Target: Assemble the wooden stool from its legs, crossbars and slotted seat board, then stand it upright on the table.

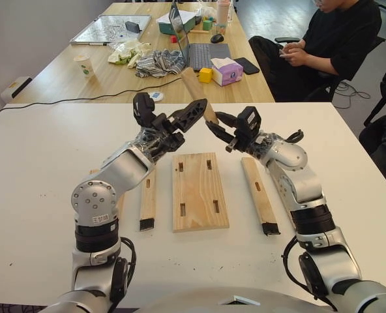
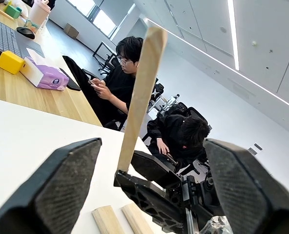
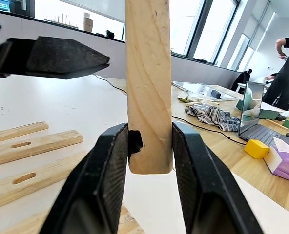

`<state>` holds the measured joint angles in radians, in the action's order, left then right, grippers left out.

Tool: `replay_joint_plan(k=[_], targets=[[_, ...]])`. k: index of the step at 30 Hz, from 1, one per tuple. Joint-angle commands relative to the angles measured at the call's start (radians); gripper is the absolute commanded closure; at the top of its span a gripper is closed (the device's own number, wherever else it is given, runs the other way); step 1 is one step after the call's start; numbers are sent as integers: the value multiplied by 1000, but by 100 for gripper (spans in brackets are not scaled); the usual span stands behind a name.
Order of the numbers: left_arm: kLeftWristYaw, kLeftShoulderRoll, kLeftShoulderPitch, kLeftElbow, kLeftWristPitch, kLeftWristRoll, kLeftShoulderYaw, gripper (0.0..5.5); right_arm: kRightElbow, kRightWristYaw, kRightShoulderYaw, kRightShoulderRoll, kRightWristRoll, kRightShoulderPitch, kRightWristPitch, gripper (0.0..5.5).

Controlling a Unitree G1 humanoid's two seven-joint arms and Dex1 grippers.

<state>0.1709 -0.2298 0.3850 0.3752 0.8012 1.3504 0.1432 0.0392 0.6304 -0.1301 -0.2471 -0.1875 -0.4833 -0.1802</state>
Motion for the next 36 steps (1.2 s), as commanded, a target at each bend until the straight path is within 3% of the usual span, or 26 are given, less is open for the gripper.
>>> replay_joint_plan(k=[1,7,25,32,33,36], targets=[[15,8,26,-25,-32,-24,26,165,-46,32,-28,-6,-9,14,-23,421],[8,19,61,-41,-55,-66,19,165,-87,66,-52,-12,-14,45,-45,421],[-2,26,46,-12,-48,-70,22,448,-97,70,-46,-6,-24,53,-61,421],[-39,2,39,1,-40,-125,-1,494,-102,54,-40,5,-33,53,-73,421],[-43,-4,38,5,-40,-140,-6,496,-102,52,-34,11,-45,52,-83,385],[-57,-24,33,7,-45,-205,-20,512,-100,48,-32,12,-54,52,-95,347]])
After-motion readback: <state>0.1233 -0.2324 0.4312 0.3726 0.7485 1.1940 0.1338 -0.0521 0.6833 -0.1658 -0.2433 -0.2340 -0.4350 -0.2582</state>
